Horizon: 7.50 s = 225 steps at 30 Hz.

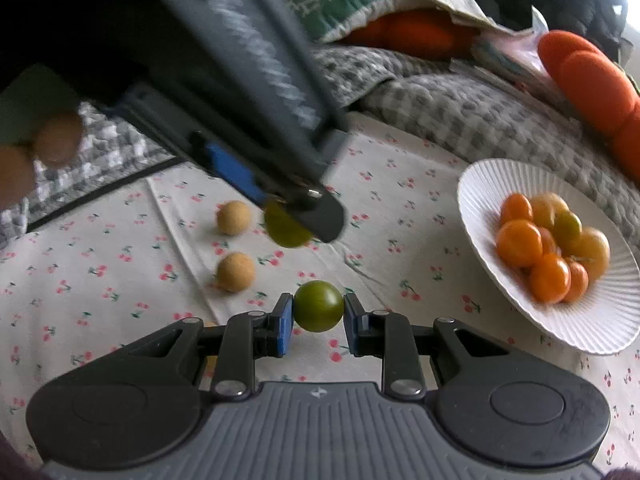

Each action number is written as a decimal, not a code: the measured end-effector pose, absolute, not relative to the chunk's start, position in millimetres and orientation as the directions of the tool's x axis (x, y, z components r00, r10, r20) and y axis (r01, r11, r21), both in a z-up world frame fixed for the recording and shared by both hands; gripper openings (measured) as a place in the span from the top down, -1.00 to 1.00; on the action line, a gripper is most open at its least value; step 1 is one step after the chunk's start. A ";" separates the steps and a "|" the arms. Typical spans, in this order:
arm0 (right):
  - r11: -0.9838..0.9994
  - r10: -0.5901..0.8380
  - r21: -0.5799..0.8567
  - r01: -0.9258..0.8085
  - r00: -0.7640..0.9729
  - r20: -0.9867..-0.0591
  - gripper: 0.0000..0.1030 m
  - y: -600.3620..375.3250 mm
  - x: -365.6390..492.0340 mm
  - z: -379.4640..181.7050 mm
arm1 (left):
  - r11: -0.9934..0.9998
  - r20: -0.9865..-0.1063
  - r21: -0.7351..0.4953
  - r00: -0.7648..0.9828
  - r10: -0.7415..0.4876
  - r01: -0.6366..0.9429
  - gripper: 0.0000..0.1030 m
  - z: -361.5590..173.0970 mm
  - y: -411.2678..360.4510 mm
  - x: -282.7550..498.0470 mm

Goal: Organize fruits
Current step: 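Lift and carry both green tomatoes over the white plate, then lower both green tomatoes onto the plate and open both grippers, then withdraw both open grippers toward the small brown round fruits, then grasp a brown round fruit with the left gripper while the right grasps another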

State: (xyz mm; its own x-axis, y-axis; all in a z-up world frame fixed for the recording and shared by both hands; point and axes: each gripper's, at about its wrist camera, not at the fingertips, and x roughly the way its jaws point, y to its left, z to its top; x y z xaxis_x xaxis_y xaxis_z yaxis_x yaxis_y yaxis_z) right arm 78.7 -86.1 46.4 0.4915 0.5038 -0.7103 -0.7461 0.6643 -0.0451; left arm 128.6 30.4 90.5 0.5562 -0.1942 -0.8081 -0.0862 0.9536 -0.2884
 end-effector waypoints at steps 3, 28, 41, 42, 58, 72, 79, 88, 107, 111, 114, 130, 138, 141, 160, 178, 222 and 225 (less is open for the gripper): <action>0.672 0.509 -0.041 -0.739 0.501 -0.700 0.54 -89.6 82.1 51.0 | 0.954 -0.806 -0.289 0.558 -0.196 -0.082 0.60 91.5 28.2 129.1; 0.863 0.420 0.034 -0.504 0.679 -0.602 0.54 -159.3 145.9 90.6 | 0.931 -0.744 -0.359 0.621 -0.247 -0.060 0.60 111.7 14.9 191.1; 0.925 0.369 0.172 -0.338 0.699 -0.613 0.54 -196.5 193.6 76.2 | 0.932 -0.743 -0.362 0.605 -0.286 -0.005 0.60 84.7 -4.6 236.0; 0.924 0.371 0.171 -0.342 0.696 -0.615 0.54 -194.6 193.6 74.8 | 0.933 -0.747 -0.359 0.602 -0.282 -0.007 0.60 82.9 -5.2 237.1; 0.889 0.408 0.092 -0.449 0.685 -0.604 0.53 -152.0 195.5 71.5 | 0.932 -0.745 -0.359 0.619 -0.249 -0.058 0.59 86.1 10.8 235.0; 0.940 0.342 0.196 -0.280 0.747 -0.570 0.41 -195.0 203.3 78.3 | 0.931 -0.745 -0.356 0.626 -0.230 -0.082 0.58 91.1 20.6 231.1; 0.936 0.349 0.179 -0.302 0.738 -0.578 0.41 -186.9 195.4 76.6 | 0.940 -0.747 -0.334 0.629 -0.215 -0.075 0.58 96.3 22.6 226.6; 0.915 0.385 0.144 -0.377 0.708 -0.592 0.41 -167.4 177.5 78.0 | 0.968 -0.759 -0.244 0.633 -0.157 -0.053 0.58 101.8 26.9 206.0; 0.919 0.364 0.125 -0.375 0.682 -0.634 0.33 -161.5 130.9 76.7 | 0.999 -0.753 -0.040 0.658 -0.017 -0.019 0.52 117.0 16.5 143.1; 0.909 0.384 0.130 -0.397 0.671 -0.634 0.24 -162.5 121.6 79.1 | 0.999 -0.753 -0.025 0.658 0.007 -0.039 0.42 116.7 24.8 131.2; 0.895 0.404 0.122 -0.430 0.659 -0.634 0.15 -161.4 113.8 79.9 | 0.998 -0.760 -0.018 0.649 0.026 -0.061 0.29 112.3 32.6 122.5; 0.761 0.509 0.046 -0.647 0.552 -0.660 -0.05 -116.7 62.6 81.0 | 0.994 -0.794 -0.048 0.607 0.023 -0.101 0.01 87.1 54.7 42.8; 0.697 0.513 -0.023 -0.717 0.521 -0.682 -0.08 -100.9 25.3 71.6 | 0.997 -0.800 -0.042 0.599 0.003 -0.062 -0.01 75.4 46.9 0.7; 0.692 0.508 -0.022 -0.721 0.508 -0.695 -0.08 -101.3 22.1 66.7 | 0.998 -0.806 -0.055 0.591 -0.023 -0.036 -0.01 69.9 41.5 -11.2; 0.684 0.512 0.023 -0.729 0.457 -0.727 -0.05 -110.8 15.9 56.2 | 0.990 -0.799 -0.097 0.585 -0.137 0.100 0.42 40.5 23.7 -27.1; 0.683 0.519 0.082 -0.726 0.404 -0.753 0.13 -83.8 31.1 38.9 | 0.994 -0.820 -0.099 0.571 -0.051 -0.055 0.60 38.7 48.0 -14.5; 0.692 0.510 0.018 -0.722 0.471 -0.720 0.58 -84.5 18.4 49.3 | 0.996 -0.796 -0.032 0.605 0.025 -0.084 0.60 55.0 40.1 -7.1; 0.704 0.507 0.018 -0.710 0.484 -0.713 0.58 -91.7 19.0 52.9 | 0.996 -0.771 -0.012 0.636 0.045 -0.086 0.60 66.6 38.5 -4.4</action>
